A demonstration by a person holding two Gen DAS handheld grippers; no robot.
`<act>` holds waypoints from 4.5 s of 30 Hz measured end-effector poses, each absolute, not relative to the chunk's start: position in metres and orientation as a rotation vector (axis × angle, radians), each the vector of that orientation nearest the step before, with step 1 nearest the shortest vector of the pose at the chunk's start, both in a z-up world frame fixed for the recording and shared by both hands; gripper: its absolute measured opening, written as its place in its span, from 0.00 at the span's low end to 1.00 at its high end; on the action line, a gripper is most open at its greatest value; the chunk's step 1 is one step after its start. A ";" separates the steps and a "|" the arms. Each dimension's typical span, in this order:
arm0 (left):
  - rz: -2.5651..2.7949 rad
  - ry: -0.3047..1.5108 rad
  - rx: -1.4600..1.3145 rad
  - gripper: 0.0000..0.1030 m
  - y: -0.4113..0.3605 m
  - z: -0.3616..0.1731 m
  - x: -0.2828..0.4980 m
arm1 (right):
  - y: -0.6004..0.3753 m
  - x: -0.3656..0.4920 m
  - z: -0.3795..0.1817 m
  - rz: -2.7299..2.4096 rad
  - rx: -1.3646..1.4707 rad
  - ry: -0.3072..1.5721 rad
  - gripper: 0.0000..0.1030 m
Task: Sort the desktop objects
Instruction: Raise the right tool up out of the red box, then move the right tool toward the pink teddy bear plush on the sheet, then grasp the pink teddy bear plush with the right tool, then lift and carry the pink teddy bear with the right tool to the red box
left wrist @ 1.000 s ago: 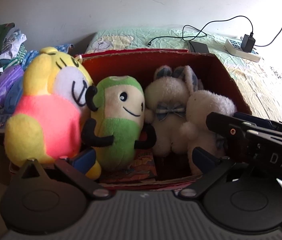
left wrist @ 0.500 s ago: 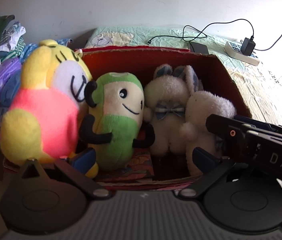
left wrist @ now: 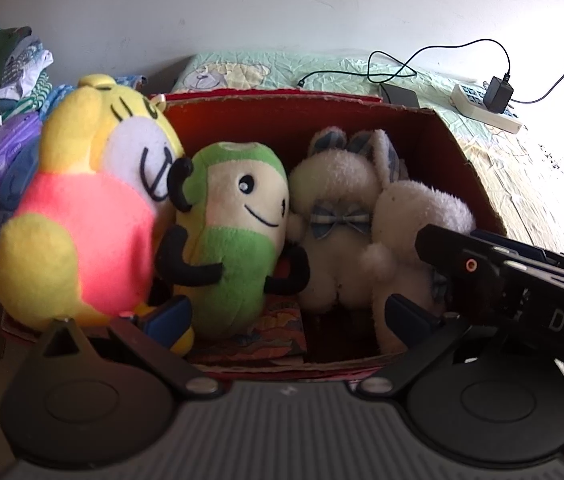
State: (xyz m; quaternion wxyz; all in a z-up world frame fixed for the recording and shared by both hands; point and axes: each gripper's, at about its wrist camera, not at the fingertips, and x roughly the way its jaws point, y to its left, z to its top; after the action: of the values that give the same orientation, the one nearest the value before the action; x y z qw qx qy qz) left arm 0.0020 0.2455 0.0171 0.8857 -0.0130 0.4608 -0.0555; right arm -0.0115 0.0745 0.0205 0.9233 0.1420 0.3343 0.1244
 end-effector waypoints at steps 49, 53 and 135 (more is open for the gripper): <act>-0.320 0.762 0.025 0.99 0.051 0.057 -0.026 | -0.138 0.036 -0.057 0.464 0.587 0.872 0.41; -0.324 0.797 -0.040 0.98 0.060 0.053 -0.014 | -0.122 0.053 -0.066 0.519 0.570 0.896 0.41; -0.538 0.847 0.126 0.84 -0.006 0.010 -0.014 | -0.197 -0.022 -0.054 0.519 0.976 0.865 0.39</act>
State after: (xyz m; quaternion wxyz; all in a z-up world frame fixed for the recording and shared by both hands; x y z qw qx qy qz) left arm -0.0138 -0.0060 0.0101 0.8747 0.0605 0.4059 -0.2579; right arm -0.0217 -0.1968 -0.0542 0.7637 0.4489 0.3978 0.2389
